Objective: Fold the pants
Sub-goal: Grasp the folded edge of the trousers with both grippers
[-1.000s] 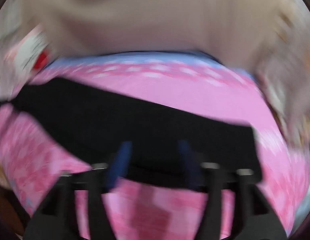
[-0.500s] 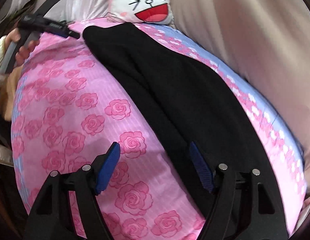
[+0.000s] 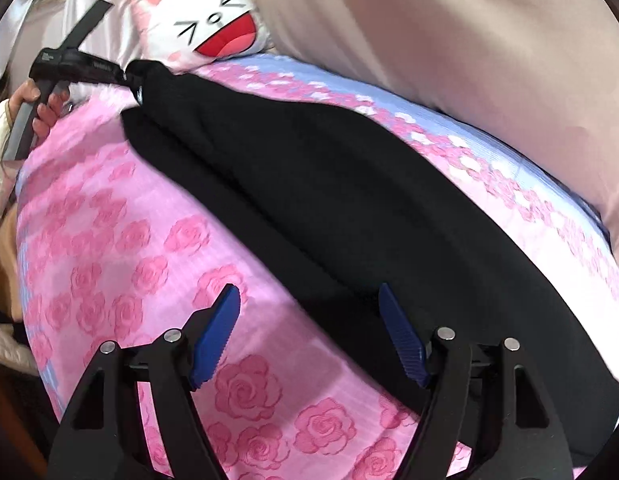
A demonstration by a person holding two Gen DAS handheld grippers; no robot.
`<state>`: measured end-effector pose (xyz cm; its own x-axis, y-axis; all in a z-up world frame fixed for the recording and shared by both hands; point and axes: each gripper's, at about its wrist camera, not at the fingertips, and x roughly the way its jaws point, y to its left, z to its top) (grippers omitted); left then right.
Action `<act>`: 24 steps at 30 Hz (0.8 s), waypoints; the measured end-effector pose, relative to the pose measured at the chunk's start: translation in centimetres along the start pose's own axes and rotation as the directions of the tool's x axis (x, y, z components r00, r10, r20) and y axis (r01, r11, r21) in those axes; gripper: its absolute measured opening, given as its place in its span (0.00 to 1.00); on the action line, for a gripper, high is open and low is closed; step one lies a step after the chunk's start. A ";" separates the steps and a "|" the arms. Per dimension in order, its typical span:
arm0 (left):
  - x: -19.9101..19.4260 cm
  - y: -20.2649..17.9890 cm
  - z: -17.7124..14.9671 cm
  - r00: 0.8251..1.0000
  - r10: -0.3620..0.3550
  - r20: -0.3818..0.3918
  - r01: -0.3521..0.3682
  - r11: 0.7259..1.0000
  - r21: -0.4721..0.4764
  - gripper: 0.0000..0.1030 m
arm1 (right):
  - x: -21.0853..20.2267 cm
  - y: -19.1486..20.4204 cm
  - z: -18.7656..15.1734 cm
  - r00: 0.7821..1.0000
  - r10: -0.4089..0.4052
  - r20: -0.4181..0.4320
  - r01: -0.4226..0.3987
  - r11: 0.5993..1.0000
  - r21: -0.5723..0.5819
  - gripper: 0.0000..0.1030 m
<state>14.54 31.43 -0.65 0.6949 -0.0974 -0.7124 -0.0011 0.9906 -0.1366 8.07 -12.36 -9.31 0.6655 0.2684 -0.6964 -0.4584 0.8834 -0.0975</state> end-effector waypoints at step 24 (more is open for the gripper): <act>5.7 1.4 -6.0 0.973 0.200 -0.111 -0.209 0.975 -0.079 0.34 | -1.6 -3.8 -3.9 0.995 0.095 -0.021 -0.095 0.995 -0.015 0.53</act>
<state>14.16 31.66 -9.04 0.5962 0.0927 -0.7975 -0.2035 0.9783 -0.0385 6.45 -17.67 -10.58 0.6067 0.3426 -0.7173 -0.5281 0.8482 -0.0415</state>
